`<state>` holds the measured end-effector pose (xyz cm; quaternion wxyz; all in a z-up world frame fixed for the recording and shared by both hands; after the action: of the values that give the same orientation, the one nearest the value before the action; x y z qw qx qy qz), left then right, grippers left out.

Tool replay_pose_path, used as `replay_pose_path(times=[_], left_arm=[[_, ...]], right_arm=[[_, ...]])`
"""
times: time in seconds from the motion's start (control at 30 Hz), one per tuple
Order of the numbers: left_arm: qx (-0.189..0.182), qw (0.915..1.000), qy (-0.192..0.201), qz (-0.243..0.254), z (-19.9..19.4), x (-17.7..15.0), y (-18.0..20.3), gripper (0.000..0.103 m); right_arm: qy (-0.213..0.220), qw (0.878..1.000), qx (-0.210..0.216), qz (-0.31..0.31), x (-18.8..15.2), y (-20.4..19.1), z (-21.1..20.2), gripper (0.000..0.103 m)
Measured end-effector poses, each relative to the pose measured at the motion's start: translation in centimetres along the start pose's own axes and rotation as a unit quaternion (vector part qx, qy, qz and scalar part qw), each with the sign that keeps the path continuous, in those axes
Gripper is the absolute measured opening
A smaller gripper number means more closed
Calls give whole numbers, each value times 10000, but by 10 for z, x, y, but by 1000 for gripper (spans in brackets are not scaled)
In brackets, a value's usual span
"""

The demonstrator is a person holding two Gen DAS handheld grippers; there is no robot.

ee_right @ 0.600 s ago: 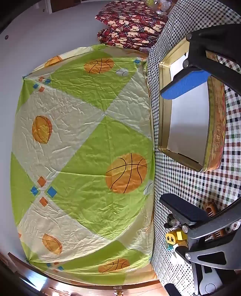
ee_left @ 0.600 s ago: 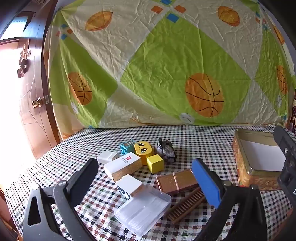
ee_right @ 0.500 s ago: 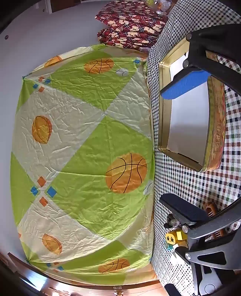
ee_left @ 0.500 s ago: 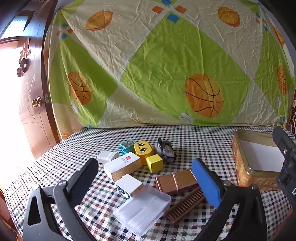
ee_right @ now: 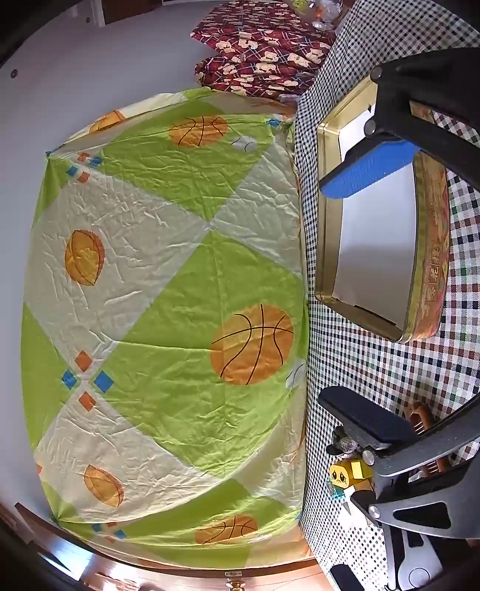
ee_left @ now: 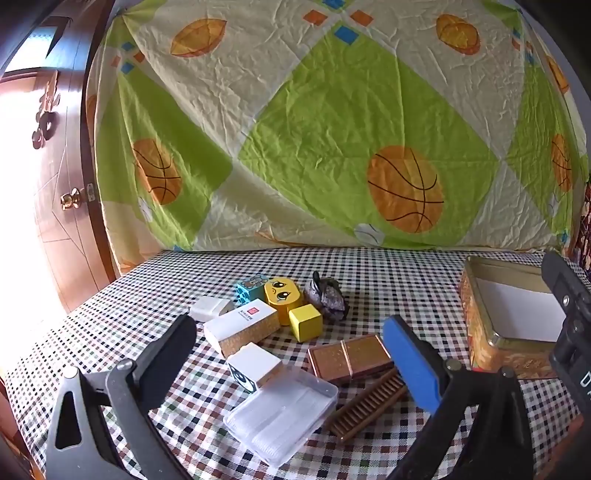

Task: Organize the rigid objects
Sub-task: 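Move both tools toward the items on the checkered table, then grasp the clear plastic box with the left tool while the right tool grasps the brown comb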

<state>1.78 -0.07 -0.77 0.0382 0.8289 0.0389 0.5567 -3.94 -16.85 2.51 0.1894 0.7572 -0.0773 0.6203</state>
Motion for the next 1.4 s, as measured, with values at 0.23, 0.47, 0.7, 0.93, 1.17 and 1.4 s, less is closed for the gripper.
replay_pose_path(times=[0.23, 0.47, 0.7, 0.93, 1.17, 1.4], left_arm=[[2, 10000, -60, -8, 1, 0, -1, 102], [-5, 10000, -45, 2, 1, -1, 0, 102], [-45, 9999, -98, -42, 0, -3, -2, 103], [-76, 9986, -477, -197, -3, -8, -27, 102], [105, 9943, -1036, -242, -2, -17, -76, 102], [-307, 9854, -1672, 38, 15, -32, -75, 102]], right_arm=[[5, 10000, -10, -7, -1, -1, 0, 103], [5, 10000, 0, -12, 0, 0, 0, 103], [16, 10000, 17, -21, 0, -1, 0, 103], [-244, 9991, 358, -33, -4, -9, 9, 103], [-370, 9965, 738, -107, -8, -18, 13, 102], [-390, 9941, 994, -217, -9, -26, 11, 102]])
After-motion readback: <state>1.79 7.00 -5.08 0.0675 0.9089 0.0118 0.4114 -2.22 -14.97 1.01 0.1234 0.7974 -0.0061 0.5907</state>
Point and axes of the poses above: each gripper's, at about its wrist camera, not at the fingertips, and z roughly the way its jaws point, y to its right, x to its top, the point moved 2 cm from there along z, roughly the way its jaws point, and after that the axes turned 10 degrees about -z, right-handed, at the moved point
